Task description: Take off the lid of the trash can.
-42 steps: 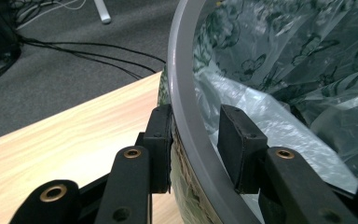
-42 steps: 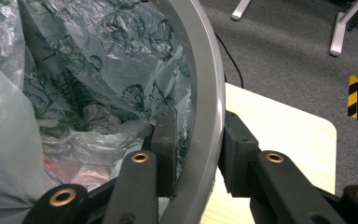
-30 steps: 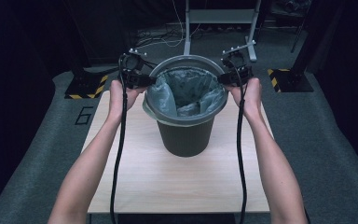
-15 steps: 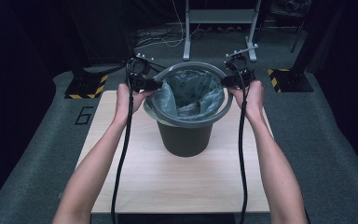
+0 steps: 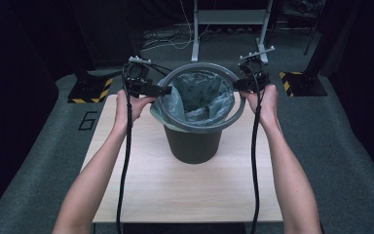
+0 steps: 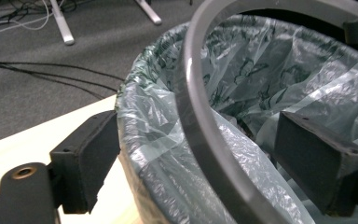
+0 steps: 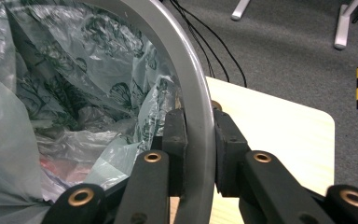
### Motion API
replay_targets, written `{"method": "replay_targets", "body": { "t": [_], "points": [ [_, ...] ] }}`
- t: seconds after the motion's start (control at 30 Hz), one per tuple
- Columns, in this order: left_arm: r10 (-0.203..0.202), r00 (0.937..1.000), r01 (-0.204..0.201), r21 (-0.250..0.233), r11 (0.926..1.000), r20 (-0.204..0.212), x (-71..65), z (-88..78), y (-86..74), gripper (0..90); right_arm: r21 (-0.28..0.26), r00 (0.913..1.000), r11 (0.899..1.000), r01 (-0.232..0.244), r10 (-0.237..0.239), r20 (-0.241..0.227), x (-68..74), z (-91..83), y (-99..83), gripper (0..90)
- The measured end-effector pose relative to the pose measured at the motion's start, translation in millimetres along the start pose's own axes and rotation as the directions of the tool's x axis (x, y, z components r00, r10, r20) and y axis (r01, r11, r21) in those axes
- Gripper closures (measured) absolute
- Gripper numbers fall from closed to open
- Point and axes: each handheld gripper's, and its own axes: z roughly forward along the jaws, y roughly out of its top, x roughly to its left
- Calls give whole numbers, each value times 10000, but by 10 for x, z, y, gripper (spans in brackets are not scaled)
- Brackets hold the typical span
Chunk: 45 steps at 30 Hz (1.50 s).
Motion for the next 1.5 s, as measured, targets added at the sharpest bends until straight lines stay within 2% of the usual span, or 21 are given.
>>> {"method": "replay_targets", "body": {
  "t": [0.23,0.33,0.4,0.6,0.9,1.03,1.13,1.27,1.37,1.5],
  "points": [
    [-55,9999,59,-213,9998,154,60,-98,-117,59,-100,9999,9999,-103,104,15,-80,-95,-7,780],
    [-101,9993,117,-431,9990,365,72,-141,-180,26,-147,9997,9996,-222,221,-107,-119,-129,-26,781],
    [-37,9996,54,-578,9983,296,65,-179,-211,1,-170,9997,9996,-218,216,-101,-135,-143,-40,781],
    [-60,9992,98,-995,9950,387,89,-305,-325,1,-205,9991,9990,-408,405,-152,-219,-178,-83,781],
    [302,9992,-273,-1032,9943,267,76,-392,-561,1,-384,9966,9968,-695,677,-475,-346,-263,-132,784],
    [529,9984,-510,-940,9943,178,78,-396,-759,1,-476,9959,9960,-752,726,-537,-387,-318,-150,785],
    [545,9983,-524,-859,9949,223,92,-373,-918,1,-546,9952,9953,-800,767,-610,-413,-348,-161,786],
    [579,9983,-571,-821,9950,75,110,-316,-1161,0,-630,9938,9941,-885,839,-723,-442,-379,-184,787],
    [680,9970,-701,-578,9959,-372,125,-209,-1431,0,-649,9927,9931,-981,930,-770,-467,-394,-202,787],
    [421,9987,-427,-214,9989,-291,179,-42,-1786,0,-740,9898,9906,-1148,1077,-933,-512,-418,-225,788]
  ]
}}
